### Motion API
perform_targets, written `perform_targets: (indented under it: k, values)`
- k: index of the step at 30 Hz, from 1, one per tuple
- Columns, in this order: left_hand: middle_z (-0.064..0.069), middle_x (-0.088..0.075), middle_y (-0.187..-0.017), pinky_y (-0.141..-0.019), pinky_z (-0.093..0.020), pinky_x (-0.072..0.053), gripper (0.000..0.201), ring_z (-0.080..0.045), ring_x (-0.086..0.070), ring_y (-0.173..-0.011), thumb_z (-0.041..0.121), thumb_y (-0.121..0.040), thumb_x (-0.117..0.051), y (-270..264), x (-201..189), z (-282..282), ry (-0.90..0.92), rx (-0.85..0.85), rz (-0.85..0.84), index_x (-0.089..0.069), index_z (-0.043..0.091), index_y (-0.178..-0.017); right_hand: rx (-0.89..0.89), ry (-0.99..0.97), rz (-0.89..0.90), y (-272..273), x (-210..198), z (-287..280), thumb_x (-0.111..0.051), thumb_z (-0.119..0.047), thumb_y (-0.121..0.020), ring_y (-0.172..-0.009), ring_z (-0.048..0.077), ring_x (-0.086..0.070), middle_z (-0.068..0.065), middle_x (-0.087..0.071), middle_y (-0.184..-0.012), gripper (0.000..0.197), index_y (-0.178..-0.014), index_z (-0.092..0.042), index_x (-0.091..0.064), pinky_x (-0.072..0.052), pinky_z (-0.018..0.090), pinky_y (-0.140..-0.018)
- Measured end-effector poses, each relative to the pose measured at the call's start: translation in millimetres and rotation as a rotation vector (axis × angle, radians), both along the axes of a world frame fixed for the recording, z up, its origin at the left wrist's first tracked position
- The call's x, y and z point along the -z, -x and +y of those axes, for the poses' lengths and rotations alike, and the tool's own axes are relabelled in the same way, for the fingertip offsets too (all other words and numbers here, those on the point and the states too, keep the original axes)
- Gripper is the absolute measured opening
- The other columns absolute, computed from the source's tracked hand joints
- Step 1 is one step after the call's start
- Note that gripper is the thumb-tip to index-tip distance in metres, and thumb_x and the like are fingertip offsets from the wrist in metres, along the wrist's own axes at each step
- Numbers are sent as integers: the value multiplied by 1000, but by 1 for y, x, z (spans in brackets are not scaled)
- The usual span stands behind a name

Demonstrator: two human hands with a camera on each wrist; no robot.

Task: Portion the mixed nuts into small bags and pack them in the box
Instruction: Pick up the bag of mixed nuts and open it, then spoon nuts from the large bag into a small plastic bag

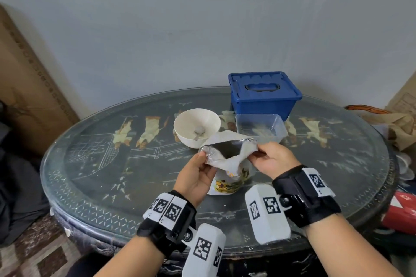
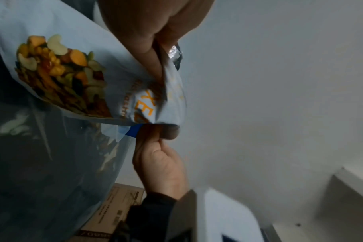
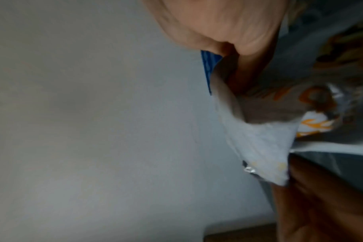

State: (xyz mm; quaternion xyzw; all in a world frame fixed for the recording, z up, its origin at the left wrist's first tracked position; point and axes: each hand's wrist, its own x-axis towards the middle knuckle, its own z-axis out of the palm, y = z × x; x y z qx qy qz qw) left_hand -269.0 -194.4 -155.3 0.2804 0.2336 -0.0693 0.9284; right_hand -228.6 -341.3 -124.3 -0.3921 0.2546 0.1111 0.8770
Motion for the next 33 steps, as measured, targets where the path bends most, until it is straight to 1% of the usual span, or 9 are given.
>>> perform_targets:
  k: [3, 6, 10, 13, 18, 21, 27, 30, 33]
  values:
    - [-12, -67, -64, -54, -29, -55, 21, -18, -66, -54, 4, -97, -41, -3, 2, 4, 70, 8, 78, -57, -3, -85, 45, -131, 109, -4, 2, -1, -21, 7, -97, -135, 23, -36, 15, -33, -148, 45, -140, 4, -32, -48, 20, -85]
    - [-15, -66, -79, -59, -33, -56, 22, -21, -65, -73, 2, -96, -38, -8, 3, 9, 109, 91, 93, -58, -7, -95, 73, -245, 169, -5, 6, -4, -28, 8, -91, -118, 25, -53, 16, -56, -128, 41, -124, 0, -53, -52, 35, -88]
    - [-19, -68, -93, -66, -40, -58, 31, -27, -68, -80, 3, -94, -31, -12, 1, 17, 29, 222, -9, -57, -8, -107, -156, -98, -24, 7, 11, -4, -33, 8, -91, -76, 29, -70, 21, -69, -88, 28, -96, 4, -61, -58, 42, -59]
    - [-19, -68, -102, -69, -37, -58, 31, -27, -69, -86, 8, -96, -33, -15, 2, 22, -50, 250, -173, -58, -1, -111, -257, -57, -175, 13, 20, -9, -40, -4, -95, -82, 27, -69, 19, -68, -100, 21, -106, 3, -57, -58, 38, -66]
    - [-19, -61, -119, -94, -46, -46, 31, -31, -58, -110, 11, -94, -50, -18, 26, 14, -585, 86, -246, -54, 2, -122, -328, 723, -524, 17, 45, 1, -62, -13, -88, -97, 20, -64, 6, -68, -103, 15, -100, -22, -63, -51, 41, -90]
    - [-5, -71, -99, -91, -40, -50, 14, -23, -64, -100, 22, -91, -57, -19, 31, 6, -785, -21, -264, -69, 18, -97, -164, 882, -590, 19, 46, 10, -67, -20, -84, -72, 5, -58, 2, -68, -78, 1, -84, -20, -67, -48, 19, -69]
    - [-11, -67, -79, -78, -38, -48, 29, -22, -60, -78, 26, -91, -57, -20, 30, 4, -658, 42, -185, -71, 10, -72, -71, 908, -510, 15, 52, 17, -64, -24, -87, -48, 4, -34, 11, -43, -52, 43, -68, 15, -58, -31, 16, -50]
    - [-19, -66, -102, -86, -40, -51, 19, -28, -64, -88, 17, -89, -56, -24, 27, 11, -452, 175, -127, -68, 3, -95, -113, 733, -403, 13, 45, 14, -63, -29, -87, -71, 26, -61, 22, -68, -80, 30, -81, -1, -70, -50, 34, -71]
    - [-15, -65, -94, -80, -37, -51, 29, -25, -63, -79, 17, -74, -58, -27, 23, 15, -311, 302, -63, -65, 3, -99, -152, 457, -196, 9, 35, 4, -56, -27, -92, -60, 11, -63, -1, -66, -65, 20, -83, -12, -65, -49, 21, -54]
